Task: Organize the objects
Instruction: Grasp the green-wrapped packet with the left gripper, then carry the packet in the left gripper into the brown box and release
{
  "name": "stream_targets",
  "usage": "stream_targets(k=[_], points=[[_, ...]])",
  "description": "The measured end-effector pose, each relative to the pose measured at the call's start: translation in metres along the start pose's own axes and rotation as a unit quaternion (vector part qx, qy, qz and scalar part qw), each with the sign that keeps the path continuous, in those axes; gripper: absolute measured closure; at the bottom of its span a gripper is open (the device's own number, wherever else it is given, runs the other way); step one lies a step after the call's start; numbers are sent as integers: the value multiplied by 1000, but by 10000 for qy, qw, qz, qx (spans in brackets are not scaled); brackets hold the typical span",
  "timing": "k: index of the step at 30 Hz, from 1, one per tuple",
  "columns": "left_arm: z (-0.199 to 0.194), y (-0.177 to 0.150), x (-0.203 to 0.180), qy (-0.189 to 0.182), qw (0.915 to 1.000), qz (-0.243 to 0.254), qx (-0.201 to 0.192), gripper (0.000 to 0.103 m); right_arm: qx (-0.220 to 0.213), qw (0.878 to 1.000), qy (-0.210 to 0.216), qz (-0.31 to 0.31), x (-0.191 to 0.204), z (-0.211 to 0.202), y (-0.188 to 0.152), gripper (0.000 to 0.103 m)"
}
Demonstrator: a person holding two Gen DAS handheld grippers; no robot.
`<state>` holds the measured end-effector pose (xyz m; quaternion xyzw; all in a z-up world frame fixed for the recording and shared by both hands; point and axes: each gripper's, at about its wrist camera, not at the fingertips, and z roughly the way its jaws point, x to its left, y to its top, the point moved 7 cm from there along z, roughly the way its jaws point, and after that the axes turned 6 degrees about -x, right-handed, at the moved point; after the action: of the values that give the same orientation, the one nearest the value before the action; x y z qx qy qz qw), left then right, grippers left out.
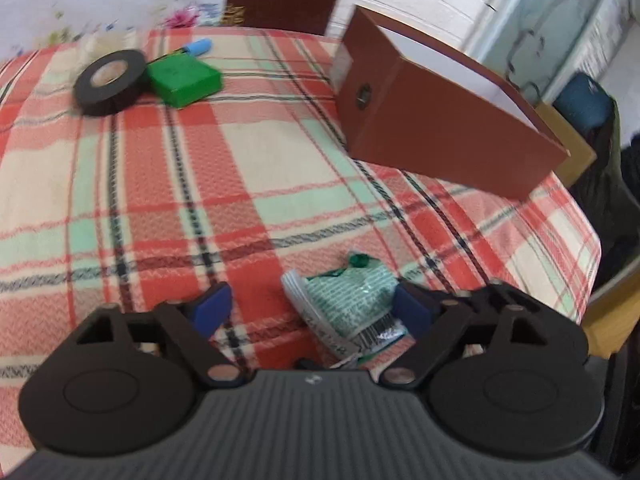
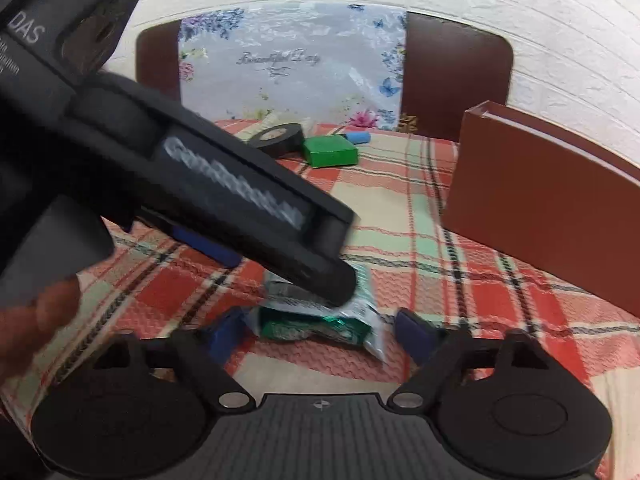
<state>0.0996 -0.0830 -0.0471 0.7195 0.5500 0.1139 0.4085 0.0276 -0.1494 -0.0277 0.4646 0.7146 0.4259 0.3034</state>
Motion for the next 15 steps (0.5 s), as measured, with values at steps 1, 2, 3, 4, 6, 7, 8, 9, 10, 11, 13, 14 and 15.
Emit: stream_targets(k=[1,2,3,4,6,7,8,9,10,11,13,14,15], points=[[1,1,-5,-165,9999,6,18,42,-15,10000,-27,-14,0,1,0,48],[2,3,-7,-314,9994,-80,94,51,-39,10000,-53,25,-2,1,1,52],[4,7,-8,-320,9993,-142,139,54,-52,9999,-42,126,-6,0,1,54],[4,10,-11,-346,9991,-159,175,55,-89,9997,-71,216,-10,-1,3,55],[3,20,-20,-381,9991,-142,149,56,-282,9991,-201,239,-19,-8,11,56],[0,27,-29,-416,9991,-56,61,56,-451,9983,-331,182,-24,-13,17,56],[-2,37,-39,-466,9989,77,-66,56,-637,9967,-489,116,-31,-18,24,56],[-4,47,-49,-523,9982,207,-204,56,-820,9945,-649,72,-39,-23,33,56],[-5,60,-61,-582,9971,338,-357,56,-1001,9917,-801,54,-48,-27,42,56],[-6,73,-71,-639,9956,459,-504,56,-1171,9887,-938,56,-59,-31,52,56],[-4,97,-92,-756,9920,672,-760,56,-1453,9821,-1197,66,-82,-37,69,56],[0,109,-102,-803,9903,759,-848,56,-1558,9788,-1325,67,-94,-38,75,56],[6,119,-112,-851,9887,835,-913,56,-1640,9756,-1457,70,-106,-38,81,56]])
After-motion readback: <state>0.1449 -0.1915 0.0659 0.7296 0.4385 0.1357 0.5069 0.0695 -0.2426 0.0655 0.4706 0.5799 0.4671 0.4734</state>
